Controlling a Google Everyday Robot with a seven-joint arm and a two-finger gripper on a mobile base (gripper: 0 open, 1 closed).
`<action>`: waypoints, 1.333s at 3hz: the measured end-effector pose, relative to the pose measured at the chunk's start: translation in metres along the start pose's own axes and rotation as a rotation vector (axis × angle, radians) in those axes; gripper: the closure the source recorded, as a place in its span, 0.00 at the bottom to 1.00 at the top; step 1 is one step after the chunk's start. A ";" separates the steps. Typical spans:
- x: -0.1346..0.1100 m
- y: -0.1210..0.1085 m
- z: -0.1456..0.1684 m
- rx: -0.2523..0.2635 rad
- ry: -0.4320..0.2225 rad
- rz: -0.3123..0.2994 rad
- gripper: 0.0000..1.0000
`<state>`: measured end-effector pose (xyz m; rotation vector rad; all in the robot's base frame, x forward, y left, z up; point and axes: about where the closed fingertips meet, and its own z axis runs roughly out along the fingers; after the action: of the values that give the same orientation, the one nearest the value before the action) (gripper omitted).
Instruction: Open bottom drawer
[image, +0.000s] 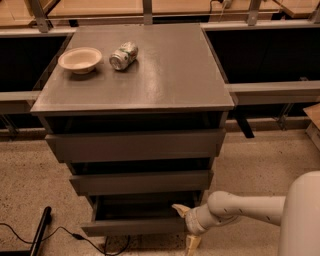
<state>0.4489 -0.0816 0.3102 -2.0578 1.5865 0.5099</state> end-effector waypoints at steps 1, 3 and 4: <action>0.001 -0.004 0.011 -0.012 0.025 0.011 0.00; 0.017 -0.033 0.015 0.079 0.046 0.046 0.49; 0.028 -0.048 0.009 0.162 -0.029 0.062 0.80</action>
Offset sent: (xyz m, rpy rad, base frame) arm 0.0434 0.0024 -0.0163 -0.0978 -0.0587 -0.0939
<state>0.5021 -0.0885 0.2939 -1.8786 1.6230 0.4164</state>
